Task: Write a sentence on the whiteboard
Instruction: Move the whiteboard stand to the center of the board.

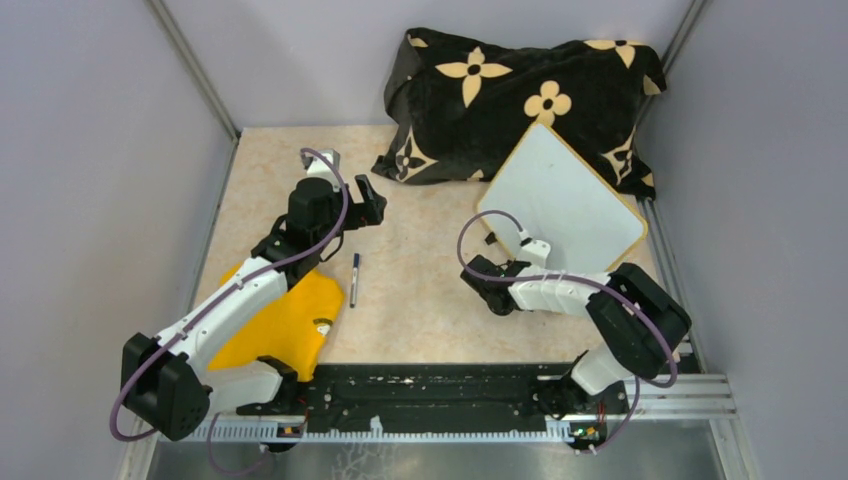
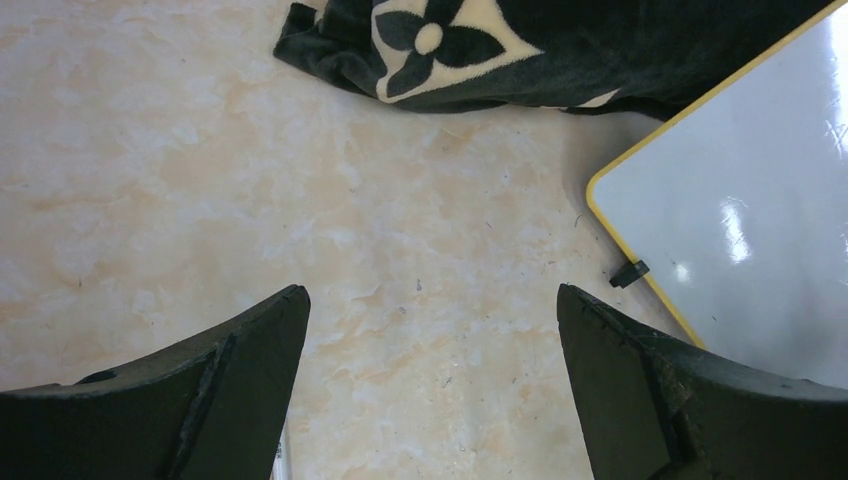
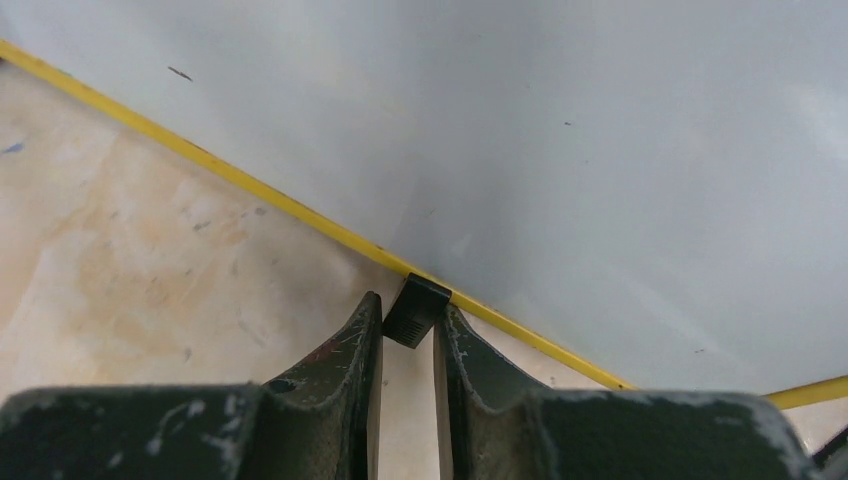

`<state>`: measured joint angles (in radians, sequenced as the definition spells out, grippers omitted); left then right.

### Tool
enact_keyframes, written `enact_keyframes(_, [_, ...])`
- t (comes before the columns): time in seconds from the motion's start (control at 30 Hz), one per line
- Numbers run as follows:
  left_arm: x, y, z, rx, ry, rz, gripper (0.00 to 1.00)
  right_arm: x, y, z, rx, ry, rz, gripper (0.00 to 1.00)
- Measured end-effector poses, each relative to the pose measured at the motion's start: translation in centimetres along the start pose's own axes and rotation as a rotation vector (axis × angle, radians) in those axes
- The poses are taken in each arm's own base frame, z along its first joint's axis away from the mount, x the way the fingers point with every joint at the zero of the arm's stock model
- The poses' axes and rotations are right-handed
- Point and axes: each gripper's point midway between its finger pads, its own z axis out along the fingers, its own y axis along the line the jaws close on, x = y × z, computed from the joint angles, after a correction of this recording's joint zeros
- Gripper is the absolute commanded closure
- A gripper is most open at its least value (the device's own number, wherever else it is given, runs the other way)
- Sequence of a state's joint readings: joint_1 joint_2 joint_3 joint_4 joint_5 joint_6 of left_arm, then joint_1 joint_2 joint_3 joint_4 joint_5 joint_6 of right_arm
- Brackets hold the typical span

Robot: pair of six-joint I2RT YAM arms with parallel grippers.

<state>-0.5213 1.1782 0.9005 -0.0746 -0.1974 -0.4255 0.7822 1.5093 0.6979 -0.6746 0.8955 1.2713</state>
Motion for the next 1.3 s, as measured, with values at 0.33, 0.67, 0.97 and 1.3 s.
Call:
enact_keyframes(0.33, [0.1,0.0,0.1,-0.001,0.003,0.0,0.01,0.8,3.8,-2.3,-0.273,-0.056,-0.2,1.0])
enact_keyframes(0.67, [0.2,0.1,0.1,-0.003,0.005,0.001,0.01,1.8,7.1,-3.4,-0.528,-0.081,-0.364,1.0])
enact_keyframes(0.97, [0.0,0.4,0.2,-0.024,-0.005,0.001,0.01,2.0,9.3,-4.6,-0.685,-0.131,-0.497,1.0])
enact_keyframes(1.3, [-0.2,0.6,0.1,-0.037,-0.015,0.0,0.01,1.2,10.3,-4.7,-0.723,-0.168,-0.511,1.0])
